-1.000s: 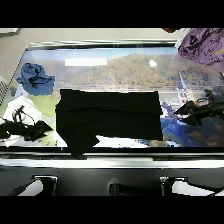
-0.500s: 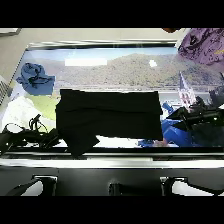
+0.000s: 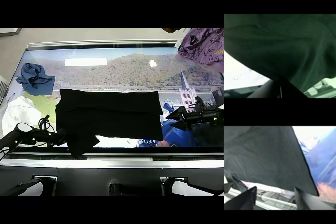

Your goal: Fold the clothes and pants, and hang the long-sleeved shirts on hangers.

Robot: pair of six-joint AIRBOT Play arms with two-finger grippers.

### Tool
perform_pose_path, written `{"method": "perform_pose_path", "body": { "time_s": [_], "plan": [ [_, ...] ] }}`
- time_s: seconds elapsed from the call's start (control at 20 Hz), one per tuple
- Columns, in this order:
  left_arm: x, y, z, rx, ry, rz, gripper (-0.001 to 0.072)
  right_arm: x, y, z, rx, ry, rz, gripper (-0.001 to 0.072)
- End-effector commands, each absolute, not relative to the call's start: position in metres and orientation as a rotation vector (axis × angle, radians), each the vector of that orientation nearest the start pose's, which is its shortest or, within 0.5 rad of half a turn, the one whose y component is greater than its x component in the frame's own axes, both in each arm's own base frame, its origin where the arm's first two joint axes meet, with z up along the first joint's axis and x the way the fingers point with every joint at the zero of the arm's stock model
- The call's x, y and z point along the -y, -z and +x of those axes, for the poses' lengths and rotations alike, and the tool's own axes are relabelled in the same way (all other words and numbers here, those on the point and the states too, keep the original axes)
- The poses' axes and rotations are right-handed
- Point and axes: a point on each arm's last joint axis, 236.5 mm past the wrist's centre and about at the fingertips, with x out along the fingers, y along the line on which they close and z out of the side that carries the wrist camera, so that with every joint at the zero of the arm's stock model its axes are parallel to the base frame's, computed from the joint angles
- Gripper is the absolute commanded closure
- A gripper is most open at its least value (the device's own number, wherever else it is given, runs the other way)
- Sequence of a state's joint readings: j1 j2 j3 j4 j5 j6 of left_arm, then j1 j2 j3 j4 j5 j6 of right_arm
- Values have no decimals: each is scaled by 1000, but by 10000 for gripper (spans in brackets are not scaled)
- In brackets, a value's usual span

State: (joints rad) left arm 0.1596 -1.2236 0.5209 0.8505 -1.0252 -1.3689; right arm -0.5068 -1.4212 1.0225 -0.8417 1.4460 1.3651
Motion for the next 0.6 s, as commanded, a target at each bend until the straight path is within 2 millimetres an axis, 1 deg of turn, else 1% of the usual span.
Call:
{"method": "perform_pose_path", "body": {
  "time_s": [0.0, 0.1, 0.15, 0.2, 0.25, 0.4, 0.55],
  "plan": [
    [98, 114, 248, -1533, 183, -770, 691, 14, 27, 326, -1457, -175, 917, 317],
    [96, 111, 250, -1519, 181, -768, 691, 28, 40, 317, -1495, -118, 848, 316],
    [96, 109, 251, -1512, 184, -765, 691, 31, 48, 314, -1510, -102, 837, 316],
    [97, 108, 251, -1509, 186, -764, 691, 29, 56, 311, -1523, -97, 845, 299],
    [97, 107, 250, -1511, 189, -763, 691, 26, 64, 308, -1538, -100, 862, 288],
    [98, 106, 249, -1515, 193, -765, 691, 6, 86, 296, -1577, -159, 937, 288],
    [98, 106, 249, -1516, 193, -765, 691, -4, 103, 282, -1602, -171, 961, 288]
  ]
}}
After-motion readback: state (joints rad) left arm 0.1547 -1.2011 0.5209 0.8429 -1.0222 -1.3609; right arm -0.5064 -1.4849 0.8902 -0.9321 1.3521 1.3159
